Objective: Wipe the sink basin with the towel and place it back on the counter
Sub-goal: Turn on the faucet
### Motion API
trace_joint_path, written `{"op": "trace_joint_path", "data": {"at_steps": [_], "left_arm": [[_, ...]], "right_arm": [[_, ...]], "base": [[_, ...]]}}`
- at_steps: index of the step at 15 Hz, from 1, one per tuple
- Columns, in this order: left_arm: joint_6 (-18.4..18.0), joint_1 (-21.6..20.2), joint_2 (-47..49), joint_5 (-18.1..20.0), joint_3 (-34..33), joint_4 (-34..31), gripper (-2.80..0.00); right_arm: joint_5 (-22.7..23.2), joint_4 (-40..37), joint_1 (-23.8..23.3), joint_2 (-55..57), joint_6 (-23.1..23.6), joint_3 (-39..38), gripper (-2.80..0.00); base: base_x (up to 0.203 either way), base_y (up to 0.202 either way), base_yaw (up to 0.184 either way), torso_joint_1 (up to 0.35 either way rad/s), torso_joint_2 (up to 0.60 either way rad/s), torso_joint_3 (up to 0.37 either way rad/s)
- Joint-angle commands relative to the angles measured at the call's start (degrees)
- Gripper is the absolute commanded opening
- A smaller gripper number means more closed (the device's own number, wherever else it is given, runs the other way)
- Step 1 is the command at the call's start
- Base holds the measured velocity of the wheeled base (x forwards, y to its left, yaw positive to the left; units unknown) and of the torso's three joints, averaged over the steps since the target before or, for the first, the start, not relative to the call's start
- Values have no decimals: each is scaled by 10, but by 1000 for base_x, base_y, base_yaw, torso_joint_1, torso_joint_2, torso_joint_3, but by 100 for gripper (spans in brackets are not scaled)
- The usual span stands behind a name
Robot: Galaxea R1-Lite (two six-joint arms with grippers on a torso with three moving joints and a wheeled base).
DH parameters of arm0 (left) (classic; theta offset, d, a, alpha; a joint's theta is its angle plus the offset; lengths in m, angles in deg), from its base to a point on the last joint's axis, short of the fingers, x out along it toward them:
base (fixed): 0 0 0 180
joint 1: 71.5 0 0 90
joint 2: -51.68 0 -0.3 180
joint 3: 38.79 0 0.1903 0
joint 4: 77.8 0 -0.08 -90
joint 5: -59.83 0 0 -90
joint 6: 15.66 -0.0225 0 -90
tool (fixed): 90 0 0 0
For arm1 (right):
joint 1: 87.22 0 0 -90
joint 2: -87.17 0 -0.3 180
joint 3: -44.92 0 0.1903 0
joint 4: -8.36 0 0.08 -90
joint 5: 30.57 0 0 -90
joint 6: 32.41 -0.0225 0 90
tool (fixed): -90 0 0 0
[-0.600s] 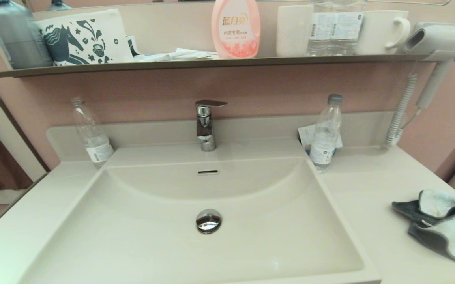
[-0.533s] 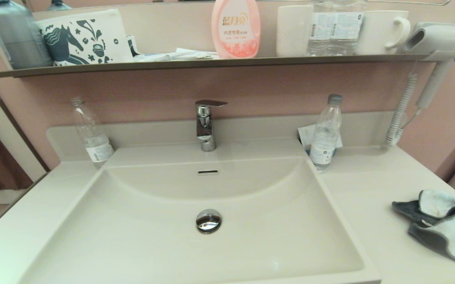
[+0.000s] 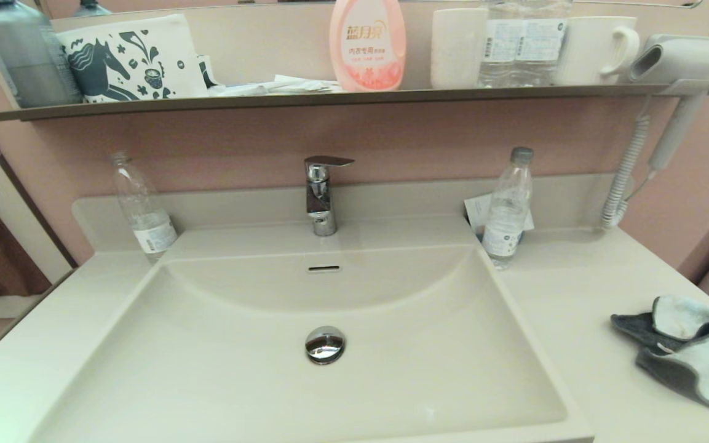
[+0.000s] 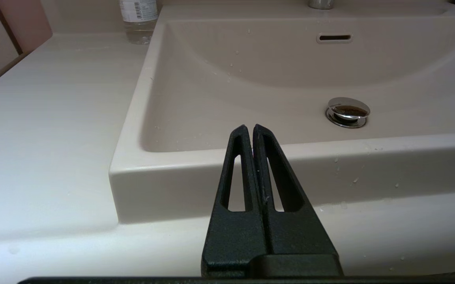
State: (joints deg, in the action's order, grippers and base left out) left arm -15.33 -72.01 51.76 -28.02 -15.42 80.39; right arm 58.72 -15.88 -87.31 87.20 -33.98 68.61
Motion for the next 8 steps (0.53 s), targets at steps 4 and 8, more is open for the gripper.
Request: {"op": "trace_joint_path", "data": {"at_steps": [4, 8], "left_arm": [[-2, 0, 0, 1, 0, 0, -280], [-6, 0, 4, 7, 38, -4, -280]], "right_arm": [[0, 0, 0, 0, 0, 0, -280], [0, 0, 0, 0, 0, 0, -280]], "base": [[0, 0, 0, 0, 0, 0], [0, 0, 0, 0, 0, 0]]}}
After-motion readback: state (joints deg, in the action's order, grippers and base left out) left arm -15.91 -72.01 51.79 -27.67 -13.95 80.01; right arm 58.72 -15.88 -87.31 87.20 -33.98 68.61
